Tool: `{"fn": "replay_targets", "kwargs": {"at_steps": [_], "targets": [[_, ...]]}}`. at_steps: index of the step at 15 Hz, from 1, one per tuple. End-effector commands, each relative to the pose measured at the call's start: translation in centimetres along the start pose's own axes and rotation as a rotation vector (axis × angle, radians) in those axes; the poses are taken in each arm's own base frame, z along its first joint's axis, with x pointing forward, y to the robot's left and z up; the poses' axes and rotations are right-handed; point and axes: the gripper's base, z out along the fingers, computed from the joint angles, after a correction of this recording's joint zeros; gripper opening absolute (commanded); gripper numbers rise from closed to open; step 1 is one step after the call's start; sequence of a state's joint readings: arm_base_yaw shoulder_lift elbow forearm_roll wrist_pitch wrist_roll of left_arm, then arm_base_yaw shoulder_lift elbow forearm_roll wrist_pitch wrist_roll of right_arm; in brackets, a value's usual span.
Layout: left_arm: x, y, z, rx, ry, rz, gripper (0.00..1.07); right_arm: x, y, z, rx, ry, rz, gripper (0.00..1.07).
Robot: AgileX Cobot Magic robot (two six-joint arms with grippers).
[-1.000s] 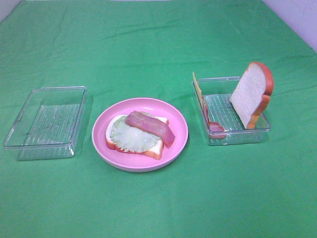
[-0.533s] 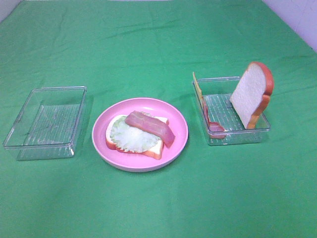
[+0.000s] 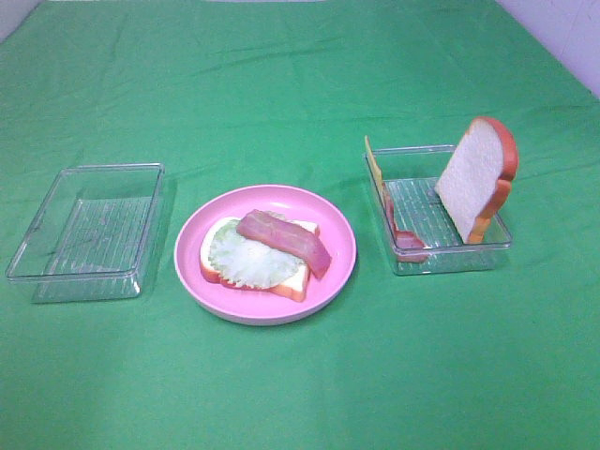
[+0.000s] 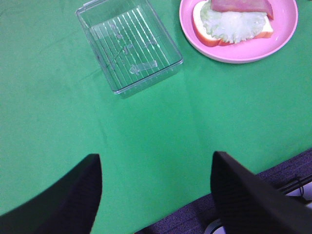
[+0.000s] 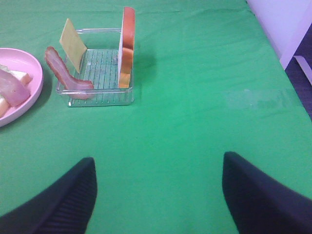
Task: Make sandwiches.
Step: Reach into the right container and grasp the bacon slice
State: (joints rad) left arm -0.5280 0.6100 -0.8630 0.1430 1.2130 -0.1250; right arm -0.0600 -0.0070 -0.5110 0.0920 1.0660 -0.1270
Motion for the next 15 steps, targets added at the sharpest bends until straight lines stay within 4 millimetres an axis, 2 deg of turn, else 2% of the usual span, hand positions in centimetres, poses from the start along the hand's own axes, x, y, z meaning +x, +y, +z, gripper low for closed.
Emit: {"fn": "replay_targets", "kwargs": {"at_steps": [1,5,8,10,12,15], "targets": [[4.1,0.3,-0.4,0.014,-0.088,-0.015,0.62,0.1,0.0,-0.1,0.006,-0.016,-0.009,0.69],[8.2,0.6,-1.9,0.056,-0.257,-0.037,0.62,0.1,0.0,0.0,0.007,-0.015,-0.009,0.69],[10.7,0.2,-1.9,0.126,-0.391,-0.031,0.62,-0.4,-0.1,0.3,0.003,0.010,-0.006,0.69],[11.3,-0.5,-0.6,0.161,-0.378,0.074,0.62,-1.4,-0.1,0.7,-0.013,0.024,0.007,0.69],[11.1,-0.8,-0.5,0.187,-0.407,0.093,0.62,-3.1,0.0,1.9,-0.051,0.015,0.042,0.69],[11.1,-0.8,0.1,0.189,-0.410,0.084,0.62,-5.7,0.0,5.2,-0.108,0.051,0.127,0.69]]}}
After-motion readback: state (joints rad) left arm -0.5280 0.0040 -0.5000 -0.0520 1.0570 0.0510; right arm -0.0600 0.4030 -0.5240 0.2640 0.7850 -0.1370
